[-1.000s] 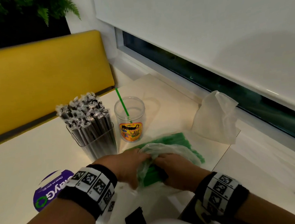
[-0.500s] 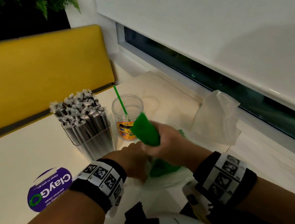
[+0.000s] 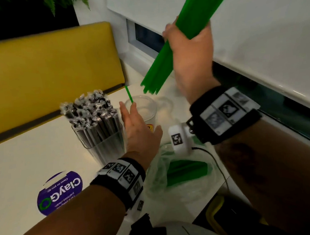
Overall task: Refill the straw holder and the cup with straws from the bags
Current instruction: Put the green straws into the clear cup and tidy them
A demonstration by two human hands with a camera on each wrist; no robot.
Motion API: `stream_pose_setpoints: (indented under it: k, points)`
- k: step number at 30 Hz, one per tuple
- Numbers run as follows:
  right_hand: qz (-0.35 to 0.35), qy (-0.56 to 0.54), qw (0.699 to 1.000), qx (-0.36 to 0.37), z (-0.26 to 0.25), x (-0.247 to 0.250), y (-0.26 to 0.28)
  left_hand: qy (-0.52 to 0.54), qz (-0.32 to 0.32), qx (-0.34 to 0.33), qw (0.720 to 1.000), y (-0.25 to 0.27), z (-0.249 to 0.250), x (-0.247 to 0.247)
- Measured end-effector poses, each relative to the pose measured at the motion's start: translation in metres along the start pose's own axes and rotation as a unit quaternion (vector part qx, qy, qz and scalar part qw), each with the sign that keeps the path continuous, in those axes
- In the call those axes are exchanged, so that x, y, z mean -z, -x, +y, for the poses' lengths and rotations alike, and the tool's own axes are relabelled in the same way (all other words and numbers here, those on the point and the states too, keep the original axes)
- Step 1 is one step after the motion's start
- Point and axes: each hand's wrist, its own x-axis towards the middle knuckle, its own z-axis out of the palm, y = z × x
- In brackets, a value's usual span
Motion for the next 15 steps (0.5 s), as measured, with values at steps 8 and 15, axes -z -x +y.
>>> stream_pose_setpoints:
  k: [8,15]
  points:
    - [-0.060,0.169,0.979,-0.097,0.095,-0.014,0.033,0.085,0.012,0.115,0.990,-0.014,-0.007,-0.006]
    - [-0.225,0.322,0.909,-0.137,0.123,0.033,0.048,0.084,0.012,0.075,0.994,-0.010,-0.012,-0.012]
